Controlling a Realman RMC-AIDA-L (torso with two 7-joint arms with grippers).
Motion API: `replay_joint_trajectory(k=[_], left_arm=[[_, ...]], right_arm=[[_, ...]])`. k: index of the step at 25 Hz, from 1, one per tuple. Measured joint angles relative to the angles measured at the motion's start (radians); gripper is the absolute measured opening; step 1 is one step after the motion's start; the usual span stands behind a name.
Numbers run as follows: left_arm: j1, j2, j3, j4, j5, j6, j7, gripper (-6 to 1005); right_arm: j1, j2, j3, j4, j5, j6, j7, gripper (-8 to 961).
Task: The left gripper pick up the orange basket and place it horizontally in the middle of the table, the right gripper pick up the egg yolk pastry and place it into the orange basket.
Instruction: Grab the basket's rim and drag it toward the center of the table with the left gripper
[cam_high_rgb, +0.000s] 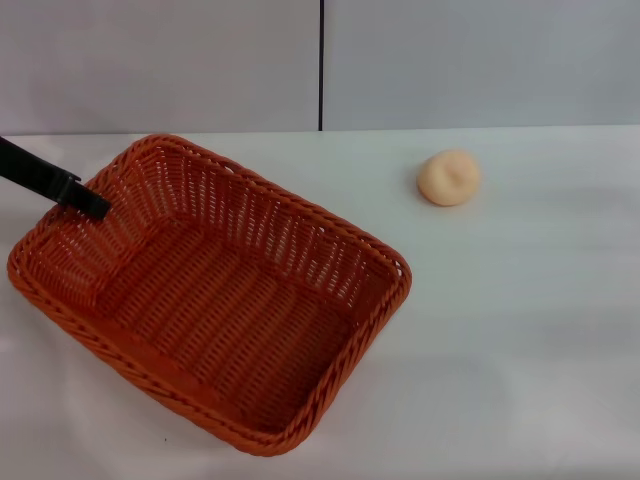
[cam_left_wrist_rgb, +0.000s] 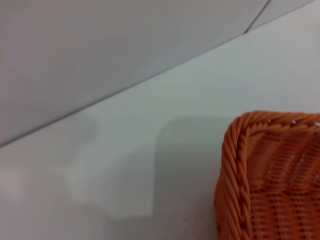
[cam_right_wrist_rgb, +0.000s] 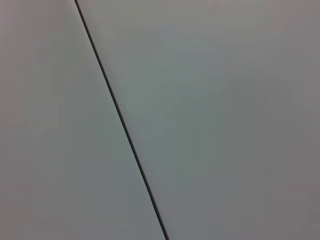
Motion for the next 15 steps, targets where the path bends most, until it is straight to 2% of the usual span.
replay_joint_trajectory(k=[7,12,15], left_arm=[[-0.011,-0.02,0.011,0.005,0.042,0.008,-0.003,300],[-0.014,-0.022,0.009,0.019,0.045,0.01,-0.022,167],[-0.009,-0.023,0.006,0.055,0.045,0.006,-0.055,167]], right_arm=[[0.001,-0.001,0.0,-0.004,0.0,0.015,0.0,665],[0.004,-0.002,0.0,-0.005,0.0,0.029,0.0,665],[0.004,-0.002,0.002,-0.007,0.0,0.038,0.0,665]])
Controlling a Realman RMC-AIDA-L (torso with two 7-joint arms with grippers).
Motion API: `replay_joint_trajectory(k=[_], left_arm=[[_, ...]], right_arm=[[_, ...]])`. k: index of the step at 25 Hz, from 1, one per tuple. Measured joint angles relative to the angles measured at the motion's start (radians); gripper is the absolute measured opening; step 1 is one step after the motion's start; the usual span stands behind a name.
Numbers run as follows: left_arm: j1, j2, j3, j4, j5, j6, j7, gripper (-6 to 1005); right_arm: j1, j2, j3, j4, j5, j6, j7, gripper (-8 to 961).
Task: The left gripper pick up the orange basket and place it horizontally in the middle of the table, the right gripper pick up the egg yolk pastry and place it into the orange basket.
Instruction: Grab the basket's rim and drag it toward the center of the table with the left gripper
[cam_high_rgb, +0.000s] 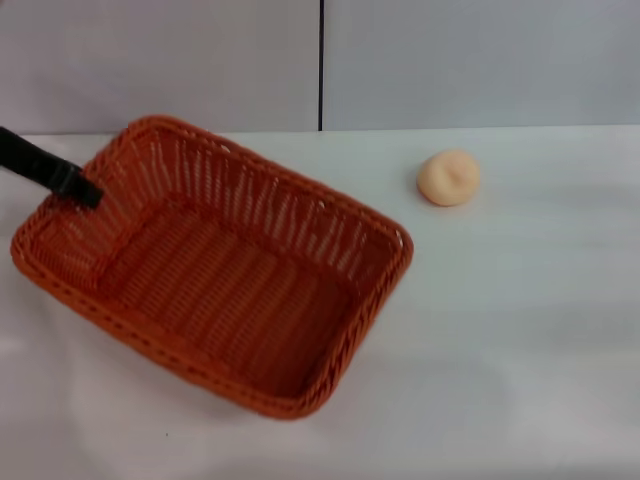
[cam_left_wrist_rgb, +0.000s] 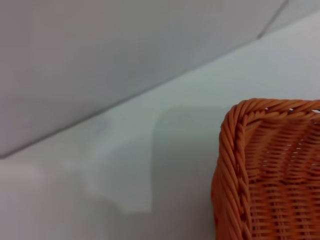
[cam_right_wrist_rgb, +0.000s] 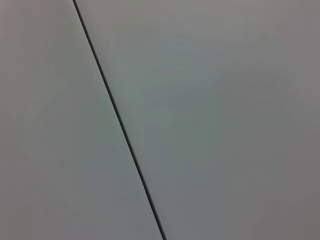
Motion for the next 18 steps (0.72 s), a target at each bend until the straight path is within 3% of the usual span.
replay_joint_trajectory(k=[7,11,14,18], left_arm=[[-0.001,-0.007,-0.008,0.061,0.0,0.038,-0.053,166],[-0.004,0.009,-0.023,0.084,-0.001,0.086,-0.153,167],[0.002,0.017,-0.084,0.126,-0.004,0.119,-0.227,167],[0.008,0.009,-0.185,0.181,-0.008,0.182,-0.257,167]], right_arm=[[-0.001,-0.001,0.008,-0.014,0.0,0.004,0.0,666],[-0.003,-0.001,0.009,-0.022,0.0,0.008,0.0,666],[-0.002,-0.002,0.01,-0.039,0.0,0.028,0.0,665],[-0.005,-0.003,0.01,-0.07,0.0,0.059,0.0,666]])
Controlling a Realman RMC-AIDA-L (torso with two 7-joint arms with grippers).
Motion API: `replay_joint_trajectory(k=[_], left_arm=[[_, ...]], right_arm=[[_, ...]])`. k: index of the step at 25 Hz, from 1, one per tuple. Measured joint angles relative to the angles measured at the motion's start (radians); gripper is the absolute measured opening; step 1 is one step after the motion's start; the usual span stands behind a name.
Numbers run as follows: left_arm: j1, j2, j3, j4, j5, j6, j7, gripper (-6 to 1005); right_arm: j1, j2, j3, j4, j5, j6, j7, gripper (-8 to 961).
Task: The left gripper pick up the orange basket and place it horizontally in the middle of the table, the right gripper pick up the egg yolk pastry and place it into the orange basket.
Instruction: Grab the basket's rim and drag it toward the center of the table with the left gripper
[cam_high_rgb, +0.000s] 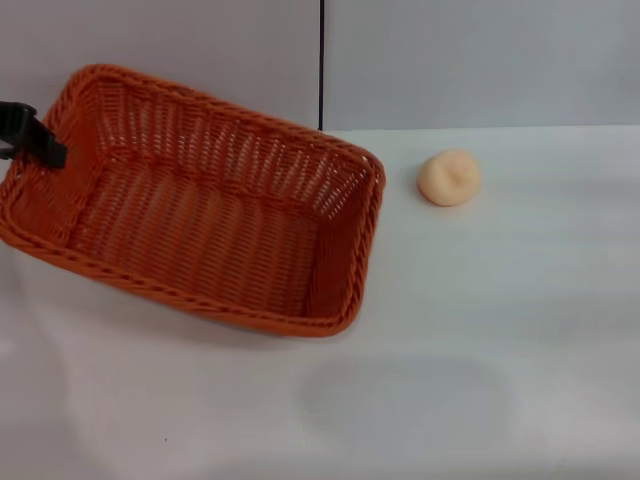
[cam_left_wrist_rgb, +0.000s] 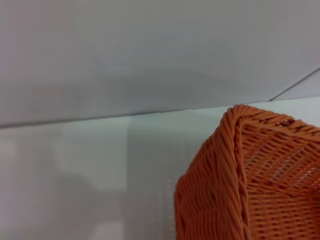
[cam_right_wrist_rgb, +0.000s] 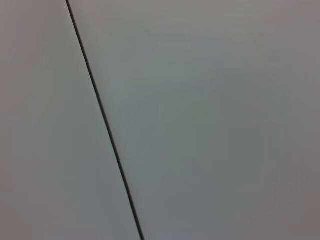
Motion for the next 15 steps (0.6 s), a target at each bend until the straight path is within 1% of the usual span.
replay_joint_trajectory(k=[1,2,3,4,5,6,7,8,9,10,11,12,13,15], left_arm=[[0.005,-0.004,-0.007,0.006,0.0,0.015,-0.01,166],[0.014,-0.012,-0.01,0.01,0.0,0.033,-0.023,166],[0.014,-0.012,-0.01,0.01,0.0,0.033,-0.023,166],[0.026,-0.024,-0.011,0.011,-0.001,0.046,-0.03,166],[0.026,-0.024,-0.011,0.011,-0.001,0.046,-0.03,166],[0.03,-0.029,-0.011,0.014,-0.001,0.049,-0.032,166],[0.044,-0.047,-0.012,0.026,-0.001,0.055,-0.037,167],[0.044,-0.047,-0.012,0.026,-0.001,0.055,-0.037,167],[0.056,-0.062,-0.013,0.046,-0.001,0.06,-0.043,167],[0.056,-0.062,-0.013,0.046,-0.001,0.06,-0.043,172],[0.061,-0.069,-0.012,0.054,0.0,0.062,-0.048,176],[0.072,-0.082,-0.008,0.067,0.003,0.067,-0.056,181],[0.072,-0.082,-0.008,0.067,0.003,0.067,-0.056,186],[0.083,-0.098,-0.008,0.084,0.006,0.069,-0.062,195]], right_arm=[[-0.001,-0.001,0.0,-0.007,0.0,0.009,0.0,666],[-0.003,-0.004,0.0,-0.013,0.0,0.02,0.0,666],[-0.003,-0.004,0.0,-0.013,0.0,0.02,0.0,666],[-0.003,-0.004,0.0,-0.016,0.0,0.026,0.0,666],[-0.003,-0.005,0.0,-0.019,0.0,0.033,-0.001,666],[-0.003,-0.005,0.0,-0.022,0.0,0.039,-0.002,666],[-0.003,-0.005,0.0,-0.024,0.0,0.049,-0.002,666],[-0.003,-0.005,0.0,-0.024,0.0,0.049,-0.002,666],[-0.002,-0.006,0.0,-0.025,0.0,0.055,-0.002,666],[-0.002,-0.006,0.0,-0.025,0.0,0.055,-0.002,666],[-0.001,-0.006,0.0,-0.025,0.0,0.056,-0.002,665],[-0.001,-0.006,0.0,-0.025,0.0,0.056,-0.002,665],[-0.001,-0.006,0.0,-0.025,0.0,0.056,-0.002,665],[-0.001,-0.006,0.0,-0.025,0.0,0.056,-0.002,665]])
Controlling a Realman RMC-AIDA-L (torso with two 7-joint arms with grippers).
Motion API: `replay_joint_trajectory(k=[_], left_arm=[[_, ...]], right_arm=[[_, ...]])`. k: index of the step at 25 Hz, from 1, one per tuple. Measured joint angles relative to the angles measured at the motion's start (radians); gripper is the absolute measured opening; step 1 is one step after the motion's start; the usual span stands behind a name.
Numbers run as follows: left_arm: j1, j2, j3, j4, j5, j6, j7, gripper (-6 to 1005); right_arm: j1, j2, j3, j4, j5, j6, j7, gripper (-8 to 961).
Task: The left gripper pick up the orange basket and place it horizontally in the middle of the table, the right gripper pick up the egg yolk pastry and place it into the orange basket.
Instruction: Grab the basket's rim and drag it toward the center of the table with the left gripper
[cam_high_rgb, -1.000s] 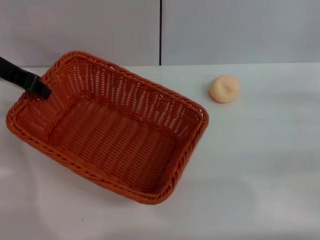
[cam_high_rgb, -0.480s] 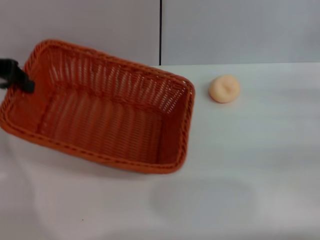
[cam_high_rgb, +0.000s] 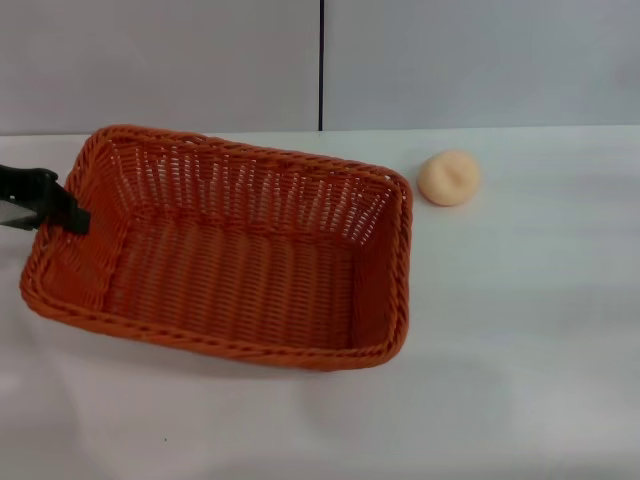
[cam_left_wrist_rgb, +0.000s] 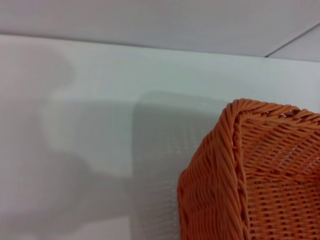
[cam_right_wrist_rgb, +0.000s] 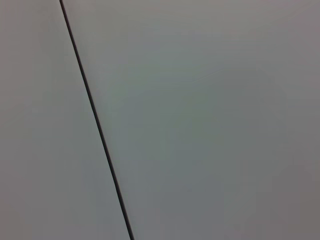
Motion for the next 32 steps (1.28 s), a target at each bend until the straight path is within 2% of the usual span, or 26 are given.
replay_joint_trajectory(k=[2,7,17,29,32], left_arm=[[0.019,-0.02,0.0,0.016,-0.002,0.002,-0.006,204],[0.057,-0.034,0.01,0.012,-0.029,0.002,-0.022,227],[0.155,-0.033,0.113,0.042,-0.179,-0.011,-0.073,273],[0.181,-0.026,0.125,0.027,-0.258,0.008,-0.079,329],[0.186,-0.02,0.118,0.032,-0.257,0.008,-0.077,416]], right_arm=[[0.0,0.0,0.0,-0.003,0.0,0.0,0.0,665],[0.004,0.0,0.0,-0.004,0.0,0.004,0.0,665],[0.03,-0.002,0.0,-0.009,0.0,0.041,-0.002,666],[0.039,-0.004,-0.004,-0.032,0.0,0.078,0.0,665],[0.037,-0.005,-0.003,-0.032,0.0,0.078,0.0,665]])
